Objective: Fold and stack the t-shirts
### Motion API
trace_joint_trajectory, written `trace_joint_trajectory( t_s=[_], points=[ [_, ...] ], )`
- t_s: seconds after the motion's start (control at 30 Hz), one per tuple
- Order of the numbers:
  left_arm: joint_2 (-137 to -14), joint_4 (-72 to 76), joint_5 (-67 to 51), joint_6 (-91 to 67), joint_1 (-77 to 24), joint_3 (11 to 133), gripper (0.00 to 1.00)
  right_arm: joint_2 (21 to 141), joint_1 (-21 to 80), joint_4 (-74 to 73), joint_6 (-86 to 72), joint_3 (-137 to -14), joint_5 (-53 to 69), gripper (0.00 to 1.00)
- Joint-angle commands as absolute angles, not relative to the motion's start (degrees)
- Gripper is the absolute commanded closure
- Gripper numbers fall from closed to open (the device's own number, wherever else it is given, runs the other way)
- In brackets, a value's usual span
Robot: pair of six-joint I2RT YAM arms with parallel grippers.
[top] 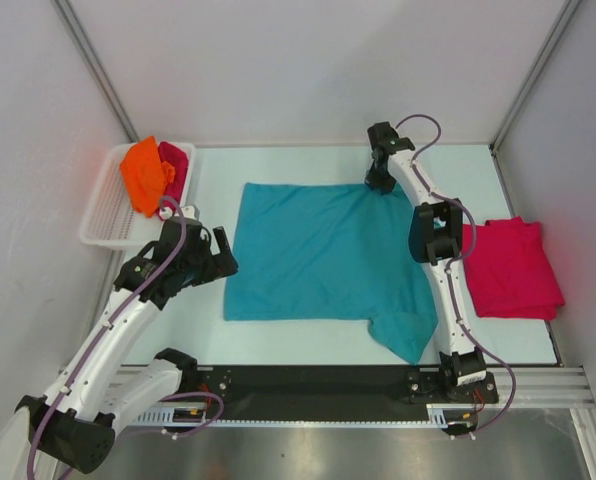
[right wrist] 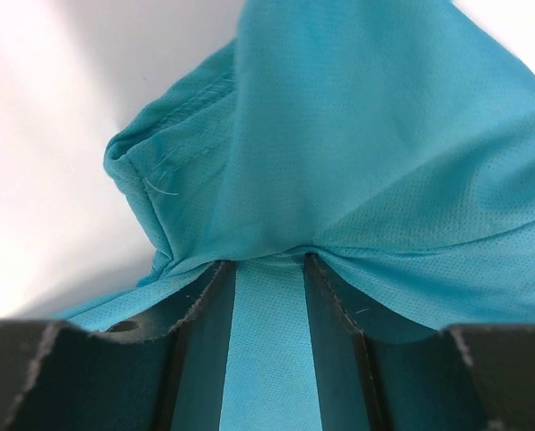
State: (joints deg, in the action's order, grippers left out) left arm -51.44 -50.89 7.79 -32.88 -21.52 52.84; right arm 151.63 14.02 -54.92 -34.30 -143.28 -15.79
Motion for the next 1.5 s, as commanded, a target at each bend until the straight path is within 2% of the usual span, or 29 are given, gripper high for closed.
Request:
trace_joint_trajectory(
  t_s=[0.0, 0.43, 0.63, 0.87, 1.17, 1.47],
  points=[
    [-51.42, -50.45, 8.53, -31.99, -21.71, 54.93, 0.01, 155.83, 12.22, -51.6, -32.96, -144.32, -12.39, 0.59],
    [-52.2, -51.15, 10.11, -31.82, -21.71, 55.19, 0.0, 156.27, 11.69, -47.2, -29.8, -145.63, -11.25, 0.6],
    [-53.17, -50.71, 9.93, -31.99, -21.71, 55.72, 0.0, 155.57, 12.04, -46.15, -27.43, -145.11, -9.93, 0.63],
    [-53.44, -50.54, 9.67, -32.17, -21.71, 55.81, 0.0, 152.06, 13.8, -44.65, -25.57, -143.62, -10.38, 0.57],
    [-53.79, -49.75, 8.97, -32.26, -21.71, 55.81, 0.0, 140.28, 18.1, -43.86, -24.61, -133.95, -12.03, 0.54],
    [-54.05, -49.92, 9.32, -31.73, -21.62, 57.04, 0.0, 131.59, 19.69, -45.27, -22.85, -134.39, -14.32, 0.53]
  ],
)
